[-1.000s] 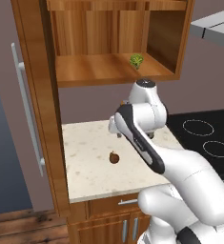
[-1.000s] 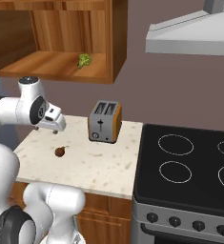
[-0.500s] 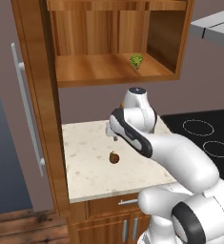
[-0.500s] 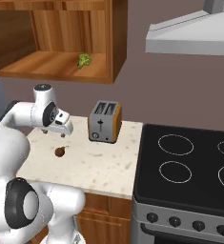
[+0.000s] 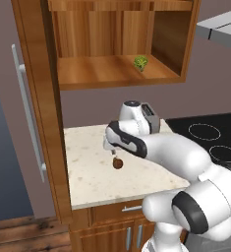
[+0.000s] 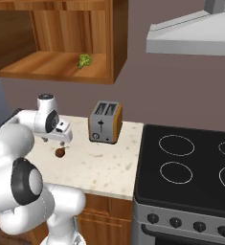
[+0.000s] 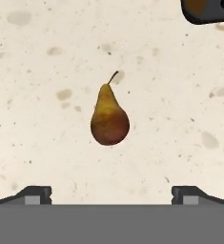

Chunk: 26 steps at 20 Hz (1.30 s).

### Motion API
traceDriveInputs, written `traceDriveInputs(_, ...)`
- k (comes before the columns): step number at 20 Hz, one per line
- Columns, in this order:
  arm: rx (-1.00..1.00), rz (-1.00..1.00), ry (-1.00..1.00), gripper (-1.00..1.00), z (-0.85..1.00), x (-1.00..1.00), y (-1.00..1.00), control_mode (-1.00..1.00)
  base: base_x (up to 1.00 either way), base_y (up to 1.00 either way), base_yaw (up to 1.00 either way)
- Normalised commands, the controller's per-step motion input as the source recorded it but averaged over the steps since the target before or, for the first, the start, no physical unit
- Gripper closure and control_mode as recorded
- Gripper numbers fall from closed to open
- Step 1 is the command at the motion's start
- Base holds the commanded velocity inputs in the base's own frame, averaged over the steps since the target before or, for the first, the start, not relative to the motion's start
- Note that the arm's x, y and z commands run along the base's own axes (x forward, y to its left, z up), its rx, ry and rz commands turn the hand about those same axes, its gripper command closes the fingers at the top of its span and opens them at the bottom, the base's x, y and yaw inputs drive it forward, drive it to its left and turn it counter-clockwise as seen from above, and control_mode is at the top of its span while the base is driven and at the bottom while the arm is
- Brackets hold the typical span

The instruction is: Pick the pear, broccoli from the counter and place them in the cabinet. Then close the cabinet.

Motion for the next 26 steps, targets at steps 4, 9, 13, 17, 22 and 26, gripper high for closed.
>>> traceDriveInputs(4,0.0,0.0,0.05,-1.0,-0.32,0.28,0.0,-1.0,0.0,0.0,0.0)
traceDriveInputs(9,0.0,0.0,0.03,-1.0,-0.37,0.28,0.03,-1.0,0.0,0.0,0.0)
traceDriveInputs(13,0.0,0.0,0.04,-1.0,-0.44,0.09,0.16,-1.0,0.0,0.0,0.0)
traceDriveInputs(17,0.0,0.0,0.03,-1.0,-0.4,0.14,0.09,-1.0,0.0,0.0,0.0)
traceDriveInputs(22,0.0,0.0,0.04,-1.0,-0.31,0.15,0.01,-1.0,0.0,0.0,0.0)
traceDriveInputs(26,0.0,0.0,0.04,1.0,-0.31,0.08,0.0,-1.0,0.0,0.0,0.0)
